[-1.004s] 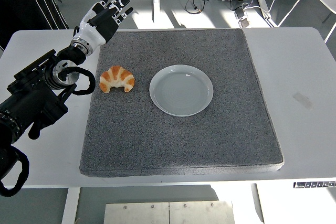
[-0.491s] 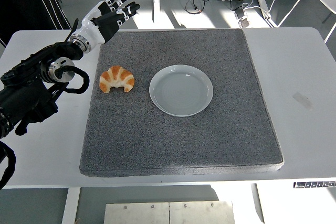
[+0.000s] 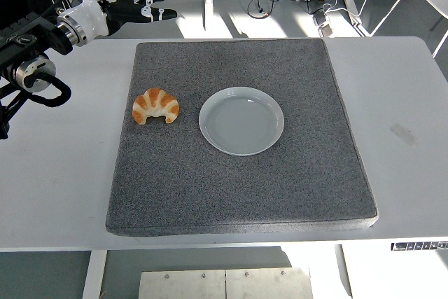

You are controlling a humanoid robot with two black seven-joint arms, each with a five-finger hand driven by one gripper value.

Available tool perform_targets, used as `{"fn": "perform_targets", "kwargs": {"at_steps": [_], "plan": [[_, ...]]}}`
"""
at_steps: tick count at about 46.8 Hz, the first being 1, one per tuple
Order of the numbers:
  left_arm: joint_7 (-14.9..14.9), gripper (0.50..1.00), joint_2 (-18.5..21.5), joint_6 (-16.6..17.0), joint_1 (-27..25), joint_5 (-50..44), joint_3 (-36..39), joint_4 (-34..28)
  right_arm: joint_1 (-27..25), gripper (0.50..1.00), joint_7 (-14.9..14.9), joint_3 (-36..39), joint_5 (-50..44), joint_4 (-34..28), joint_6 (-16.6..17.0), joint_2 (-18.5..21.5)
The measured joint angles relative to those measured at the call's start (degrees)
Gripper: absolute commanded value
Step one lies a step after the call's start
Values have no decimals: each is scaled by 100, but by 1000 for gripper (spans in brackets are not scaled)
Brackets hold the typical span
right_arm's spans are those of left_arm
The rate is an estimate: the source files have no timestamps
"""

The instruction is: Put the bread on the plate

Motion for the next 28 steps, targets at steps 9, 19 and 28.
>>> {"fn": "perform_targets", "kwargs": {"at_steps": [9, 19, 28], "plan": [[38, 983, 565, 23, 40, 954, 79, -877, -2, 1000, -2, 0, 0, 0, -1, 0], [151, 937, 819, 197, -102, 2239, 727, -938, -4, 1000, 3, 0, 0, 3, 0, 0], [4, 978, 993, 207, -166, 2949, 968, -949, 2, 1000, 2, 0, 0, 2, 0, 0]]}}
